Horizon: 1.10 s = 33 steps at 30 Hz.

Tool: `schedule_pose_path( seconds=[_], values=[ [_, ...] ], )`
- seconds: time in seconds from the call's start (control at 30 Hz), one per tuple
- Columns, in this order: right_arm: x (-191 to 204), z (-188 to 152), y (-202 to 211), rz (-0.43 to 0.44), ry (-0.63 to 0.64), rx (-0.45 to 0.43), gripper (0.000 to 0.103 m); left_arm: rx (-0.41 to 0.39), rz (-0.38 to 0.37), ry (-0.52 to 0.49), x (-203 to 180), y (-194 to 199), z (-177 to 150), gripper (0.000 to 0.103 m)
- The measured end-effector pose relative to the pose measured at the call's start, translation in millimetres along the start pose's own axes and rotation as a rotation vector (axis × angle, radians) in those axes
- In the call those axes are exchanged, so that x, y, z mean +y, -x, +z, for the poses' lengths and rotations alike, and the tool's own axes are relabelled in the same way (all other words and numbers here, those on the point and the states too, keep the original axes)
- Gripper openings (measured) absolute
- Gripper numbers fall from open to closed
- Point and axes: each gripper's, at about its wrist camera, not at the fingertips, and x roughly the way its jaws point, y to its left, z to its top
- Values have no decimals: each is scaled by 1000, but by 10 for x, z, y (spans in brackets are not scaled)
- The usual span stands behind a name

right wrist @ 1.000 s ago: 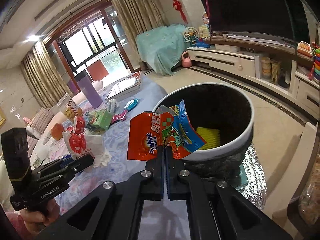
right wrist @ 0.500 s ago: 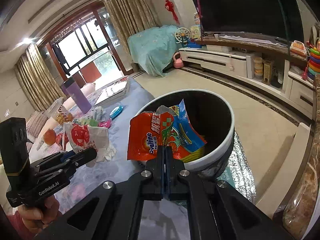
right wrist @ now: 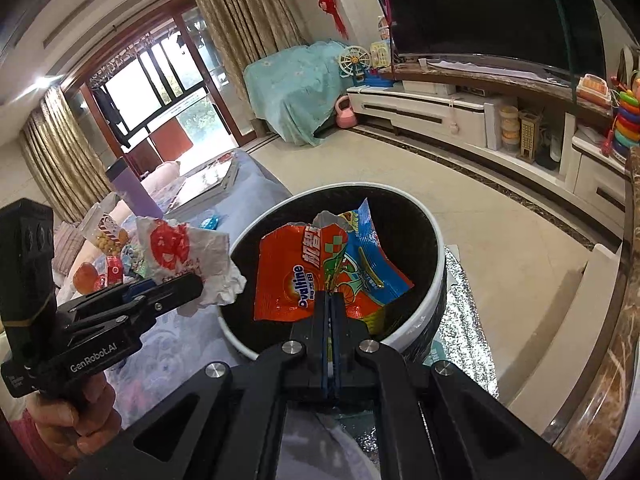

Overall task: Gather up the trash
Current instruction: 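Carry the tissue and orange wrapper in both grippers over the trash bin, then open both grippers to drop the tissue and wrapper into the bin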

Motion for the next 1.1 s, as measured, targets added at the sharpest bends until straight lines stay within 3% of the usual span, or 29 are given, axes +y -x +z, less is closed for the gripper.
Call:
schedule_pose_path(
  seconds=[0.53, 0.7, 0.73, 0.8, 0.93, 1.0, 1.07, 1.1],
  values=[
    [-147, 134, -196, -18, -1, 48, 1, 61, 9, -16, -90, -343, 184, 28],
    [-203, 159, -224, -21, -22, 61, 7, 61, 15, -17, -90, -350, 217, 42],
    [-218, 170, -218, -24, -28, 61, 8, 60, 16, -15, -86, -342, 218, 51],
    [-244, 182, -177, -21, -48, 49, 15, 46, 20, -10, -70, -296, 204, 54],
    [-251, 163, -64, -15, -66, 11, 53, 34, 18, 2, -30, -191, 138, 54],
    [-217, 136, -13, -10, -69, 3, 56, 25, 19, 17, 11, -104, 63, 57],
    [-184, 104, 24, 0, -82, -1, 86, 7, 23, 32, 56, 18, -57, 59],
    [-161, 78, 56, 12, -91, -9, 91, 1, 28, 35, 82, 71, -116, 59]
  ],
)
